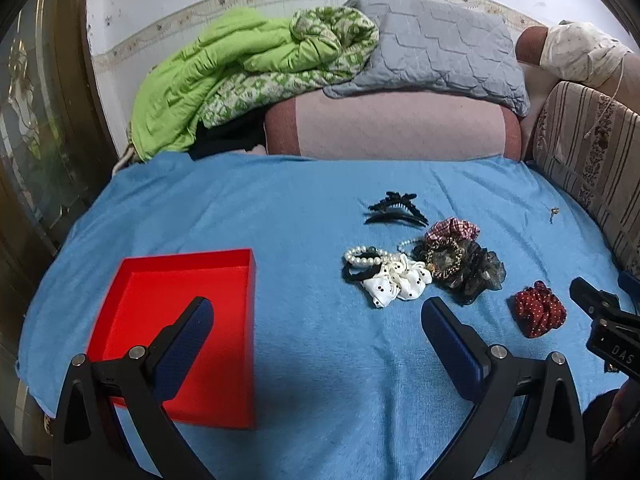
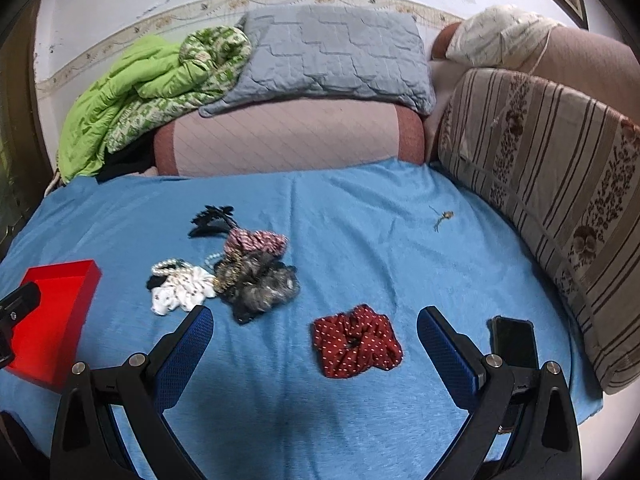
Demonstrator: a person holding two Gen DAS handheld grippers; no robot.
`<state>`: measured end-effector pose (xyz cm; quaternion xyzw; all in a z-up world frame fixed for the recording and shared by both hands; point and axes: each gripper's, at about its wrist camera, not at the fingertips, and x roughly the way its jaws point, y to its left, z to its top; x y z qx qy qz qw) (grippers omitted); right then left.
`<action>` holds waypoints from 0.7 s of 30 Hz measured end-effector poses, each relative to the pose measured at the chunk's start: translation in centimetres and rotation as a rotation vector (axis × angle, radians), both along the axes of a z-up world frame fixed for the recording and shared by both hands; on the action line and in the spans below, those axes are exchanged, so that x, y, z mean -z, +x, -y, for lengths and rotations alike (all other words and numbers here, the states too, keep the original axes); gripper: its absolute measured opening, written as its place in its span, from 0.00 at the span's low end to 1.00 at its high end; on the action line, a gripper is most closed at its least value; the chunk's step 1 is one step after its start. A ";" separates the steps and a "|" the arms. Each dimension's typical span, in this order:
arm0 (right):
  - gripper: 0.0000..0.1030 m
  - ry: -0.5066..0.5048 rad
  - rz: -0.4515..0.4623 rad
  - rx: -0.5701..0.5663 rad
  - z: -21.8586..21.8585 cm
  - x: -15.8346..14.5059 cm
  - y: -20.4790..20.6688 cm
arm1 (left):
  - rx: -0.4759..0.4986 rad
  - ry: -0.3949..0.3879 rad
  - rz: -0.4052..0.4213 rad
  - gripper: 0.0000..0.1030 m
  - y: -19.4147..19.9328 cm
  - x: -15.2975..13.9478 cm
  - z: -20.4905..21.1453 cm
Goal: Organize jewelry
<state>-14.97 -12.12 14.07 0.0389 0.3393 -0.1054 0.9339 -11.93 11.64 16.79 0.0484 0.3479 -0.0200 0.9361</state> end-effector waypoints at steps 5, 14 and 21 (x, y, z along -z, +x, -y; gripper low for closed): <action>1.00 0.011 -0.051 0.028 2.0 1.9 0.7 | -0.006 -0.011 -0.041 1.00 2.1 1.9 -0.2; 1.00 0.065 -0.131 0.078 5.2 5.4 2.5 | 0.033 -0.038 -0.129 1.00 6.8 5.4 0.6; 1.00 0.108 -0.176 0.102 7.0 8.1 4.0 | 0.074 -0.085 -0.198 1.00 10.3 8.0 1.6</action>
